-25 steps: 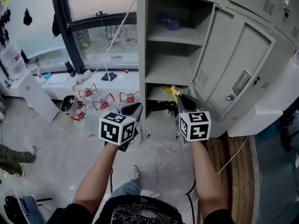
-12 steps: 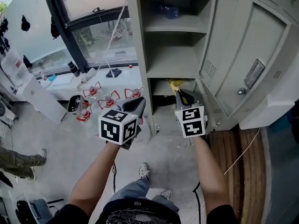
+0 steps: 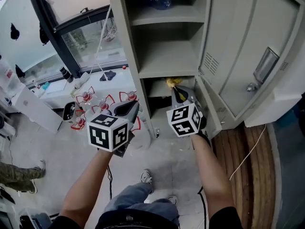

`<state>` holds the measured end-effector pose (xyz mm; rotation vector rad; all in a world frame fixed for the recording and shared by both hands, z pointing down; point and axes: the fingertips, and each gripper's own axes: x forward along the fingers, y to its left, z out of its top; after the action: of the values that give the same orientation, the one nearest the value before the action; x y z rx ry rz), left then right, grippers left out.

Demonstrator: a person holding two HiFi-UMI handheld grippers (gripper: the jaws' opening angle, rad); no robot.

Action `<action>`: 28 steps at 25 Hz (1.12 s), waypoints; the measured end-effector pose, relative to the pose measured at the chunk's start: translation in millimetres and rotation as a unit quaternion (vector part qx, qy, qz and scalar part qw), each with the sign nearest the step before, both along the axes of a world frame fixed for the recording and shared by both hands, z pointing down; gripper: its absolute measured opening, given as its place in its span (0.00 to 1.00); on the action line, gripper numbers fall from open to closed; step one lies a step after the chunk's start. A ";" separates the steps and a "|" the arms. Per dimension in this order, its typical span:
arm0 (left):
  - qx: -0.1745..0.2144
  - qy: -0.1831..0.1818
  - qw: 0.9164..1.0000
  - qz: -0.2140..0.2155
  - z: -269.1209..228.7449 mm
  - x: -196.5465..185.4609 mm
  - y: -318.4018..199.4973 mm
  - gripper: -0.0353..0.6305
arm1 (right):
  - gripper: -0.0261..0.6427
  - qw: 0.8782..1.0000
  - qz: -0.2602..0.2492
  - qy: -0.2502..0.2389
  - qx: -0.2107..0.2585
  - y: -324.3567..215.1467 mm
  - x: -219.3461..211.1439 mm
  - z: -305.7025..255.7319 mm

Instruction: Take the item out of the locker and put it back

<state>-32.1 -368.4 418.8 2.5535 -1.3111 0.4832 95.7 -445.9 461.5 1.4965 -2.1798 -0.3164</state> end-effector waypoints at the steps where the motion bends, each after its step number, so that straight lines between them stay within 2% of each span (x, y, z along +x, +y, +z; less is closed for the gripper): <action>1: -0.001 0.001 1.000 0.002 2.8 1.2 -1.7 0.06 | 0.09 1.000 -0.002 0.013 0.004 -4.4 -1.7 2.4; 9: 0.000 0.018 1.000 0.003 20.2 -2.8 -21.6 0.06 | 0.09 0.992 -0.023 0.120 0.016 -44.1 -20.3 37.3; 16: 0.005 0.027 1.000 0.002 33.1 -7.6 -41.5 0.06 | 0.09 0.972 -0.048 0.225 0.037 -78.9 -38.5 61.0; 25: 0.004 0.045 0.999 0.000 52.2 -13.1 -61.6 0.06 | 0.08 0.946 -0.034 0.312 0.082 -109.3 -44.8 73.0; 28: 0.007 0.047 0.999 -0.003 56.0 -17.0 -66.2 0.06 | 0.09 0.945 -0.038 0.315 0.074 -113.7 -50.7 93.3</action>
<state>-49.2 -434.6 474.9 2.5504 -1.2931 0.3502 45.0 -559.6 554.8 1.1659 -1.7192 -0.8700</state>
